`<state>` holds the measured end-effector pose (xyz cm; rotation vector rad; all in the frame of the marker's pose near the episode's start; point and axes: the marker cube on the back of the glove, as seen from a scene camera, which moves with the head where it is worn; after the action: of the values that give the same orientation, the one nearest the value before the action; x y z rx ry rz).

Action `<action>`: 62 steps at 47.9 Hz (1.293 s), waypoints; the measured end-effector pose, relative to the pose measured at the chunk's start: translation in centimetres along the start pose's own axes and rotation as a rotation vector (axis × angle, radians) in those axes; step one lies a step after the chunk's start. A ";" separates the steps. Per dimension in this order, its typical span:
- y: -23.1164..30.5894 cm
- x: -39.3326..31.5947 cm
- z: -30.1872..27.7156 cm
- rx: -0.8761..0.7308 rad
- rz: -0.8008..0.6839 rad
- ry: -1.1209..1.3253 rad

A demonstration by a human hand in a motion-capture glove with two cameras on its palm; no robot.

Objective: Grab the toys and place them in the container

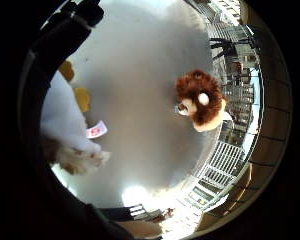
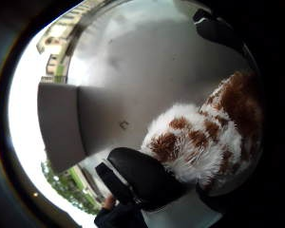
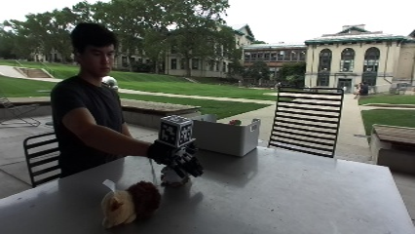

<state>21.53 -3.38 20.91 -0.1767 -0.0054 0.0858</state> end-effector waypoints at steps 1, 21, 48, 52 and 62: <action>0.0 0.0 0.4 0.001 0.008 -0.020; 0.5 -0.4 2.0 0.296 -0.022 -0.060; -0.7 -2.7 -5.1 0.252 0.057 -0.057; -0.6 -4.3 -9.1 0.282 0.041 -0.055; -1.2 -7.6 -18.0 0.385 0.038 -0.048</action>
<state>14.32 -8.37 3.41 0.2097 -0.0333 0.1274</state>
